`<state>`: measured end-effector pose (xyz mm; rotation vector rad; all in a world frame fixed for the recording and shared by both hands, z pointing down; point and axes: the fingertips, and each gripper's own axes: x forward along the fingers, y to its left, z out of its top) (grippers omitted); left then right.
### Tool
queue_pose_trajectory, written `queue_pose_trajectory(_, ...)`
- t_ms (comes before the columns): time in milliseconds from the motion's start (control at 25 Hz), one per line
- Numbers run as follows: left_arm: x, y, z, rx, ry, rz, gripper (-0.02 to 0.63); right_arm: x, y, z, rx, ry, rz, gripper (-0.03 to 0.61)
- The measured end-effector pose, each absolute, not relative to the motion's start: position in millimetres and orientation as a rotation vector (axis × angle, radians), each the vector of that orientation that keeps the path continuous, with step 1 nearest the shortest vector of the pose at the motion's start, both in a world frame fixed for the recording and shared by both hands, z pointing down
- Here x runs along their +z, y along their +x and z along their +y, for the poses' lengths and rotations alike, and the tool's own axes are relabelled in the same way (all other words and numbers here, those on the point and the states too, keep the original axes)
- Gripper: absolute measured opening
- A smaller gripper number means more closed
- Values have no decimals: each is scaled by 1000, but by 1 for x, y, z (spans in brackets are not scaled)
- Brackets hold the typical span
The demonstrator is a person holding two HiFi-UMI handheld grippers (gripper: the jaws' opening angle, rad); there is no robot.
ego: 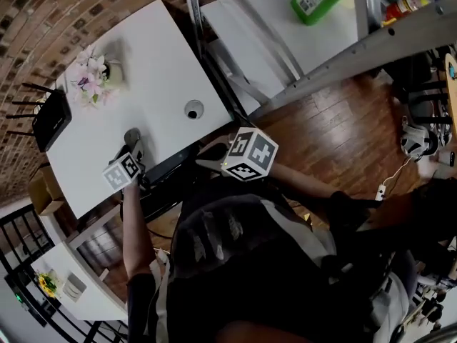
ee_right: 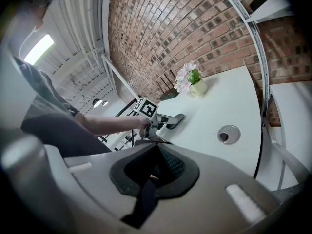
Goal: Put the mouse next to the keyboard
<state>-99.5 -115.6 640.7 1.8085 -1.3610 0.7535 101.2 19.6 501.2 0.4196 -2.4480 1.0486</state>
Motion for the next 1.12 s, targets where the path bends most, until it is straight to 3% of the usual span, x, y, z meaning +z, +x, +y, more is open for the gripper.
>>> queue_pose_trajectory(1120,641,-24,-125,772,1868,-1255,267,503,116,16,1046,386,-2437,5)
